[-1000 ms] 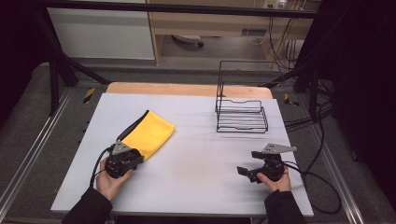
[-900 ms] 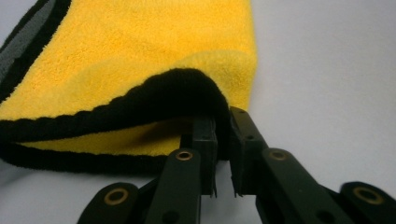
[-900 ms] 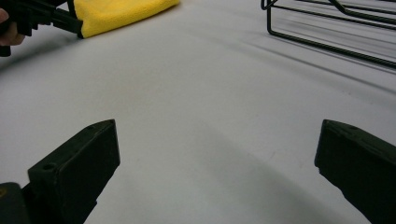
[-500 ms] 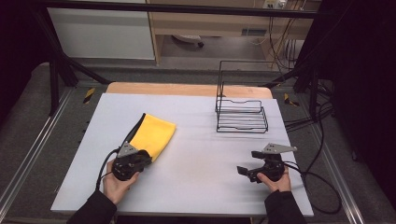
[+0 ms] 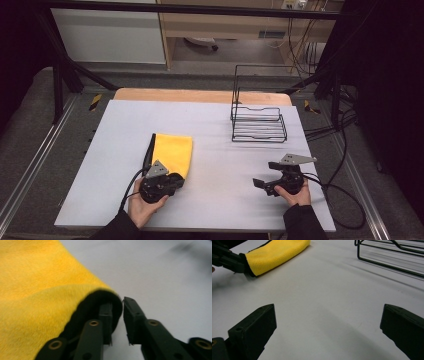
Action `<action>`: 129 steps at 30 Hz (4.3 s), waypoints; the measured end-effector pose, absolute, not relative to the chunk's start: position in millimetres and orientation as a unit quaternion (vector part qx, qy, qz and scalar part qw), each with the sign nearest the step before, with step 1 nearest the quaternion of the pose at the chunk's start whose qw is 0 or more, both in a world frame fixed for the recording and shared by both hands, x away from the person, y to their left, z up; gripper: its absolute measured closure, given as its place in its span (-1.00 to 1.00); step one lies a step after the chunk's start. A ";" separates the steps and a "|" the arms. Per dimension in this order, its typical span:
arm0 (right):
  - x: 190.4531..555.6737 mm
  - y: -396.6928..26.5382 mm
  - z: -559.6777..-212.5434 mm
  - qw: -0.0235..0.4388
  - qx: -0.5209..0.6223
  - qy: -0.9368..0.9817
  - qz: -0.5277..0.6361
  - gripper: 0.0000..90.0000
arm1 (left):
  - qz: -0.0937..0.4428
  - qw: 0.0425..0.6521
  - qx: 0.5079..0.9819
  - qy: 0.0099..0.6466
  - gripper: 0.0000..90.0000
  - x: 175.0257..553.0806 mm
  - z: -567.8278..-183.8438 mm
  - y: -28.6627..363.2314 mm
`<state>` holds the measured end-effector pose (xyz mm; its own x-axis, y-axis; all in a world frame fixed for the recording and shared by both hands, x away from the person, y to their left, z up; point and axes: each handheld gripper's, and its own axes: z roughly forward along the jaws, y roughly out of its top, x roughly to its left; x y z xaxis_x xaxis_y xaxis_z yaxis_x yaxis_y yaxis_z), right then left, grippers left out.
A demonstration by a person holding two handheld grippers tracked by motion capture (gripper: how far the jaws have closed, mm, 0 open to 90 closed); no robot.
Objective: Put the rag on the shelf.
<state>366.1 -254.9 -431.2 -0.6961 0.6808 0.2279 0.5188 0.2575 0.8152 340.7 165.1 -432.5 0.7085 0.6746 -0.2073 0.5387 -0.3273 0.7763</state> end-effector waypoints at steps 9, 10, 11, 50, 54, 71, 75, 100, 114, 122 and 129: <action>365.8 -254.8 -430.9 0.085 0.380 0.787 0.478 -0.97 | 0.130 0.454 0.798 0.375 0.18 333.5 -395.1 207.5; 366.0 -254.6 -431.2 0.086 0.379 0.787 0.478 -0.97 | 0.134 0.448 0.797 0.383 0.18 336.7 -394.4 213.6; 366.0 -254.4 -431.3 0.085 0.380 0.787 0.478 -0.97 | 0.139 0.437 0.798 0.391 0.17 340.4 -394.9 219.4; 367.6 -182.7 -415.8 0.091 0.350 0.801 0.477 -0.91 | 0.109 0.338 0.817 0.455 0.84 364.3 -435.7 236.5; 371.0 -143.8 -411.9 0.088 0.345 0.811 0.464 -0.84 | 0.118 0.331 0.819 0.454 0.94 363.8 -429.4 236.9; 391.8 -29.6 -437.2 0.040 0.373 0.821 0.430 -0.52 | 0.161 0.299 0.824 0.453 0.95 363.4 -425.0 250.0; 393.0 -16.5 -447.5 0.032 0.381 0.820 0.426 -0.39 | 0.163 0.303 0.824 0.451 0.93 364.0 -428.0 251.2; 385.5 -4.4 -446.0 0.020 0.401 0.819 0.410 0.87 | 0.151 0.395 0.781 0.460 -0.44 366.2 -420.2 277.6; 359.6 -75.0 -428.4 0.030 0.427 0.818 0.385 0.87 | 0.151 0.410 0.783 0.443 -0.67 363.4 -419.4 270.5; 334.8 -103.0 -439.5 0.039 0.441 0.807 0.390 0.86 | 0.150 0.410 0.786 0.437 -0.77 361.8 -420.3 263.9; 334.2 -111.2 -440.2 0.056 0.431 0.801 0.412 0.42 | 0.145 0.415 0.788 0.430 -0.83 361.9 -418.2 258.2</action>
<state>334.2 -111.2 -440.2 -0.6231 0.7355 0.2662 0.6439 0.2890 0.7084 361.9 258.2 -418.2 0.5874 0.7991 -0.1280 0.5581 -0.2855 0.7791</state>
